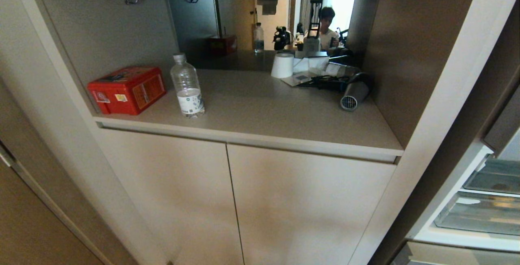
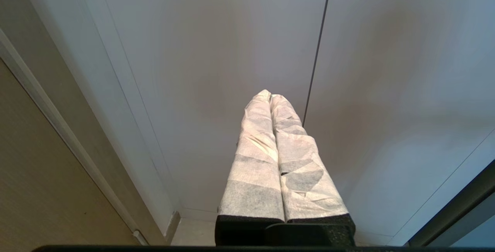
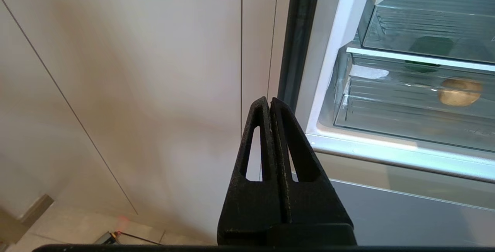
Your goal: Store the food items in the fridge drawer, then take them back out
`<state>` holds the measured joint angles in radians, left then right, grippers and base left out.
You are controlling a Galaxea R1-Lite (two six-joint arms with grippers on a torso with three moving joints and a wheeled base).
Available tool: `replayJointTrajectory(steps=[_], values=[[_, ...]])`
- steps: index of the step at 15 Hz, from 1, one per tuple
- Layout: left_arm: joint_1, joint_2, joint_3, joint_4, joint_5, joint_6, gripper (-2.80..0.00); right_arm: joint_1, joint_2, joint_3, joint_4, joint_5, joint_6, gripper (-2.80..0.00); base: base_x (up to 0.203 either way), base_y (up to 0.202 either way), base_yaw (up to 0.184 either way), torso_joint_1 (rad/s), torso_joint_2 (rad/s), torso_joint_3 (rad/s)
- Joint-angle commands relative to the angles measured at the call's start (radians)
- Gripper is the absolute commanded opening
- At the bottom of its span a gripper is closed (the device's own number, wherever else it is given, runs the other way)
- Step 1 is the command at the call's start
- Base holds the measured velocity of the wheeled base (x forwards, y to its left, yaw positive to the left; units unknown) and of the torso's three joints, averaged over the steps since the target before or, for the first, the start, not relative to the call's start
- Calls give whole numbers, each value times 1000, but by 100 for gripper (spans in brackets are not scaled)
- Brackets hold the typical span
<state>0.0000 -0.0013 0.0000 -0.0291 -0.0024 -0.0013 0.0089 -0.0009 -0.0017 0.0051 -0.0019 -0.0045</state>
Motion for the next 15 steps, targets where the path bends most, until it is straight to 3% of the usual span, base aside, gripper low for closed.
replayJointTrajectory(steps=[1, 8, 15], values=[[0, 0, 11, 0, -1, 0, -280, 0, 1, 0, 1, 2, -5, -280, 0, 0, 0, 0, 0, 0], [0, 0, 11, -2, -1, 0, -280, 0, 1, 0, -1, 2, -6, -280, 0, 0, 0, 0, 0, 0], [0, 0, 11, 0, -1, 0, -280, 0, 1, 0, -1, -1, 1, -280, -1, 6, -160, 4, 3, 2]])
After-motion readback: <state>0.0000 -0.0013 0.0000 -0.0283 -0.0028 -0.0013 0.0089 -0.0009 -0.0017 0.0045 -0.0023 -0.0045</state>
